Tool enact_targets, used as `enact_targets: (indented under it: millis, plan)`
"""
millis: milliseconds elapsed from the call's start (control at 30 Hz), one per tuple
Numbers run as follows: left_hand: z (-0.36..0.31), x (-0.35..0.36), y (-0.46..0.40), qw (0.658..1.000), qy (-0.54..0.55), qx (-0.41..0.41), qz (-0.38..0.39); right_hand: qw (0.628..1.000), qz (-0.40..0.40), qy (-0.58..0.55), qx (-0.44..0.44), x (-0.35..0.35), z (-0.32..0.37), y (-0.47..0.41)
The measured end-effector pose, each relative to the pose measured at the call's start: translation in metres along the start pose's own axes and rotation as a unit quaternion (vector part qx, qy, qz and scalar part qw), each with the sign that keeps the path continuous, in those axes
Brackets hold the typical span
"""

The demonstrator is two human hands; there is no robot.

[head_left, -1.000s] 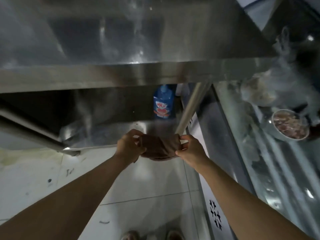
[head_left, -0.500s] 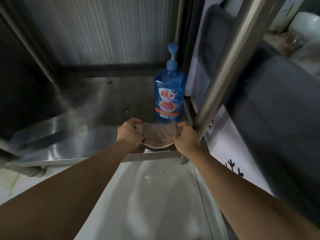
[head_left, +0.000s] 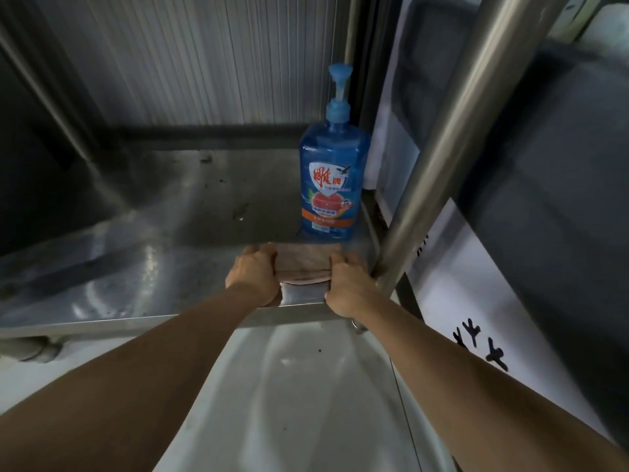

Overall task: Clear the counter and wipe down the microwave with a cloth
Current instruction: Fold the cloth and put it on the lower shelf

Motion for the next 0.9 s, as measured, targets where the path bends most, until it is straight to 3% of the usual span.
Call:
enact_targets:
  millis: [333, 900]
  plan:
    - [-0.051, -0.100, 0.096, 0.996, -0.062, -0.003, 0.063, 0.989, 0.052, 0.126, -0.052, -0.077, 0.024, 0.107]
    - [-0.226, -0.324, 0.281, 0.981, -0.123, 0.024, 0.149, 0.989, 0.044, 0.129, -0.063, -0.355, 0.068, 0.305]
Point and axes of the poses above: each hand's wrist, its own y-axis away from the middle knuckle, its own x-axis out of the palm, z = x × y, the point moved 1 cm from there along -y, towards the middle knuckle, and after that the axes turned 13 degrees about y, right-handed, at the moved point
